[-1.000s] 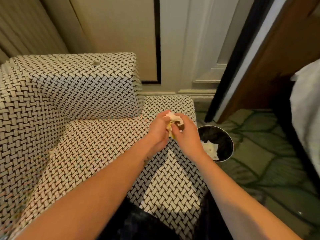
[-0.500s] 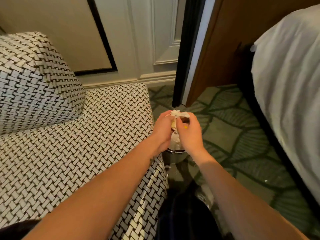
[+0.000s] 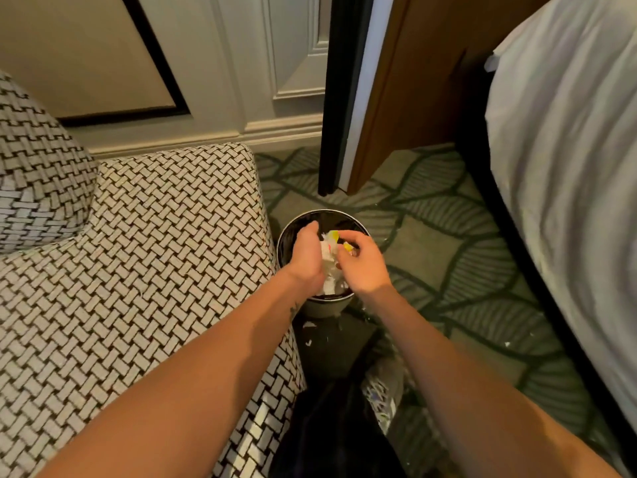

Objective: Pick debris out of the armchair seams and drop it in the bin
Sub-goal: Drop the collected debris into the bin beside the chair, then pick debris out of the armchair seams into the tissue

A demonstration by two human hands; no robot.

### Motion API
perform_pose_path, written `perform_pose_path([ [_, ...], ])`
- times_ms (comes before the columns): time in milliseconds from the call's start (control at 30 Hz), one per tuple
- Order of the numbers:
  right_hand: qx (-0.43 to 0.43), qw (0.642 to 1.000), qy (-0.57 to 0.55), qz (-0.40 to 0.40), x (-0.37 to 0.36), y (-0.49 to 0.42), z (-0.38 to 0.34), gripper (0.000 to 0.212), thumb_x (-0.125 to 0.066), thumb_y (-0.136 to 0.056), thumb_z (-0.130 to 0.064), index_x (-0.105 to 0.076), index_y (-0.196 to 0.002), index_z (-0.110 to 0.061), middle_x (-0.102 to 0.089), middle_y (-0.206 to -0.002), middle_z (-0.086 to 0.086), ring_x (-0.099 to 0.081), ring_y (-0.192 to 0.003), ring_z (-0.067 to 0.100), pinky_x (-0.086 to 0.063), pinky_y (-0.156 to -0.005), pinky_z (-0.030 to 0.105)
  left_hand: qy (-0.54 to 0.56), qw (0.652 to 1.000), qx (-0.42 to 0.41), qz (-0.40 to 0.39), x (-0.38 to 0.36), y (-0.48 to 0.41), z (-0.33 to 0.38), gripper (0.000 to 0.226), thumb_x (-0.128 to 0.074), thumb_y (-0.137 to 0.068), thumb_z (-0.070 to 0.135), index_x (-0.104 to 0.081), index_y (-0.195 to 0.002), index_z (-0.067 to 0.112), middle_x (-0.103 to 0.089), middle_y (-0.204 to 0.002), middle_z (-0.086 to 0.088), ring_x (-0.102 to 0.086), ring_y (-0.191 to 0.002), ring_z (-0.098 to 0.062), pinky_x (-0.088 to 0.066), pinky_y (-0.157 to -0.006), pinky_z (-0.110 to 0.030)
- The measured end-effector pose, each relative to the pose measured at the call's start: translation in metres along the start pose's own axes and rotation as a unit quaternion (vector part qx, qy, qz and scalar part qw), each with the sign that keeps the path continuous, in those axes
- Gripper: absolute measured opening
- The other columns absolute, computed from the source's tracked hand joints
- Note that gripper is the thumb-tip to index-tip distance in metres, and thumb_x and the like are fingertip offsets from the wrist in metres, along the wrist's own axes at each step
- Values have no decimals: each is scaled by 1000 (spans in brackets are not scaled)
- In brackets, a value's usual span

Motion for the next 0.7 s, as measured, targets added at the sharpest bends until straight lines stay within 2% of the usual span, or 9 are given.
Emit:
perform_pose_path([
  [100,1,1000,-26,-5,-1,8,-5,38,-62,-92,-19,-61,-130,-21,-59,-127,6,-63,-107,19,-53,-100,43,15,1000,-11,-6,6,10,7,52,-34,-106,38,-60,-132,2,-65,-129,-19,-63,-118,-33,-53,-92,-37],
  [167,3,1000,-31,-6,1,16,-12,39,-61,-93,-17,-60,-132,-20,-58,-126,4,-62,-107,17,-52,-99,36,2,1000,-12,-24,8,17,8,52,-32,-106,42,-61,-132,8,-65,-132,-14,-59,-125,-30,-44,-109,-41],
  [267,7,999,-48,1,3,24,-25,39,-61,-93,-20,-60,-131,-25,-60,-131,3,-61,-106,14,-51,-95,34,-6,999,-14,-32,13,31,12,38,-31,-106,39,-63,-109,19,-67,-111,-1,-60,-109,-17,-27,-110,-33],
  [333,18,999,-47,2,4,32,-40,38,-60,-94,-15,-61,-131,-22,-62,-130,2,-61,-114,10,-50,-101,30,-5,999,-23,-22,16,46,21,31,-33,-107,34,-59,-99,22,-62,-108,2,-54,-122,-18,-25,-114,-36],
  [400,28,998,-57,3,4,44,-57,37,-60,-94,-8,-62,-130,-17,-63,-129,1,-61,-116,10,-50,-98,21,8,999,-33,-17,21,62,28,27,-34,-107,33,-58,-108,20,-57,-123,0,-40,-141,-23,-22,-121,-40],
  [500,49,996,-70,-18,-6,65,-85,36,-60,-94,-5,-63,-128,-16,-66,-123,0,-64,-106,5,-46,-80,5,24,998,-56,-24,33,92,43,42,-36,-106,36,-47,-139,12,-45,-149,-8,-37,-145,-27,-26,-122,-46],
  [567,63,994,-78,-44,-16,82,-105,37,-58,-93,-3,-63,-127,-18,-67,-120,-2,-64,-102,2,-50,-84,11,33,996,-72,-34,44,112,54,53,-36,-105,36,-37,-150,9,-40,-155,-12,-41,-142,-30,-32,-120,-47],
  [633,83,991,-78,-71,-30,101,-128,39,-58,-92,-3,-62,-127,-19,-67,-121,-4,-64,-105,3,-54,-90,21,31,994,-93,-38,61,135,67,50,-34,-106,35,-40,-147,7,-46,-149,-14,-48,-137,-30,-35,-118,-47],
  [700,97,988,-73,-91,-42,116,-147,40,-59,-93,-5,-62,-130,-19,-65,-123,-5,-64,-106,5,-52,-83,17,40,992,-113,-37,79,152,77,44,-33,-106,34,-44,-140,9,-52,-143,-14,-56,-127,-30,-37,-116,-48],
])
Point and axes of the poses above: each hand's wrist, its own y-axis away from the middle knuckle, its own x-axis out of the back of the hand, z = x × y, the point moved 9 cm from there along -y, towards the middle knuckle
